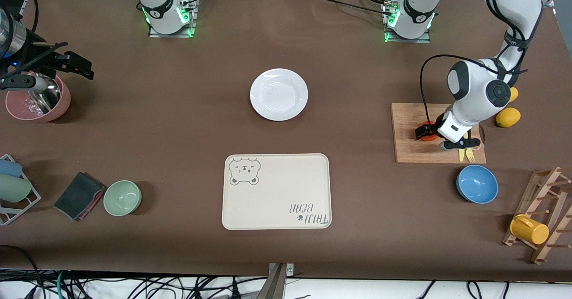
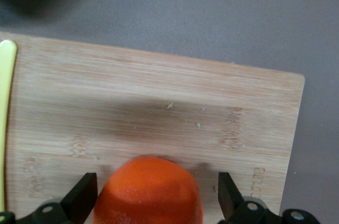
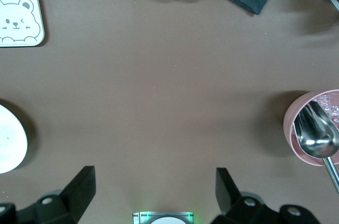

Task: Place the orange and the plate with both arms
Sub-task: 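Close the left gripper around the orange and lift it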

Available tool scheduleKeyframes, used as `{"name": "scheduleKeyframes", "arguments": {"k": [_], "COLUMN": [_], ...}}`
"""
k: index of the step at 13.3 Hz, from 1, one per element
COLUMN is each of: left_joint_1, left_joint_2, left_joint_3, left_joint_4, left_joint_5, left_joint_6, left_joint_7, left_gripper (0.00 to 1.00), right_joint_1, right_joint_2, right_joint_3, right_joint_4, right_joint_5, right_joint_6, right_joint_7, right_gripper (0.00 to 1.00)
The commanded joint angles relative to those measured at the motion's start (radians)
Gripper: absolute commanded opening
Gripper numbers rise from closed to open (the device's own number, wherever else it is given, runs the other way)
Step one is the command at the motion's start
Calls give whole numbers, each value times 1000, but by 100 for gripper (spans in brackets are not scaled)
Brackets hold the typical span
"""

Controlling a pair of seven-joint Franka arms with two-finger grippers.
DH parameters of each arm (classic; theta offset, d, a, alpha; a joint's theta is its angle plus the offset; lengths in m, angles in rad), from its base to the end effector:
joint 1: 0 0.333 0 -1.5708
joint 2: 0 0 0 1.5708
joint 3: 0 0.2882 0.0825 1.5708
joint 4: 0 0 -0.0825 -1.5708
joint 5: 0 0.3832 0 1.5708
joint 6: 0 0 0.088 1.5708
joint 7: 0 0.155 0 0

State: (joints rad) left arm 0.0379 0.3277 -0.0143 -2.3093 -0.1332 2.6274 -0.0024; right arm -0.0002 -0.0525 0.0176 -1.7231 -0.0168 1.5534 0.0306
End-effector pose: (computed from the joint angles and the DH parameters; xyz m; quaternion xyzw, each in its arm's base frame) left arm 0.5147 0.0117 0.1279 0.9968 0.0714 -0.0045 0.0348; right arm 0.5260 0.0067 0.5048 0.9982 -0.0063 -0.0583 0.0103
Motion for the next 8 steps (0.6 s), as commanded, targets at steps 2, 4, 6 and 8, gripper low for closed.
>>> {"name": "scheduleKeyframes", "arguments": {"k": [2,4,6,8], "left_joint_1": [2,2,2,-4], "left_joint_2": [-18,-16,-18,-36], "left_joint_3": [-4,-4,-4,-7], "left_joint_4": [-19,-19,-16,-9], "left_joint_5": [-28,-28,-28,-34], "left_joint_6": [19,17,17,14], "left_joint_7": [16,16,16,12], "left_gripper": [81,46,20,14], "right_joint_1": [-3,-3,-3,-3], "right_joint_2": [-3,-3,-1,-1], "right_joint_3": [2,2,2,2], "right_joint_4": [14,14,14,14], "right_joint_5": [12,12,12,12], "right_joint_6": [-19,-19,-19,-19], "right_joint_7": [0,0,0,0], "right_gripper": [100,100,100,100]}}
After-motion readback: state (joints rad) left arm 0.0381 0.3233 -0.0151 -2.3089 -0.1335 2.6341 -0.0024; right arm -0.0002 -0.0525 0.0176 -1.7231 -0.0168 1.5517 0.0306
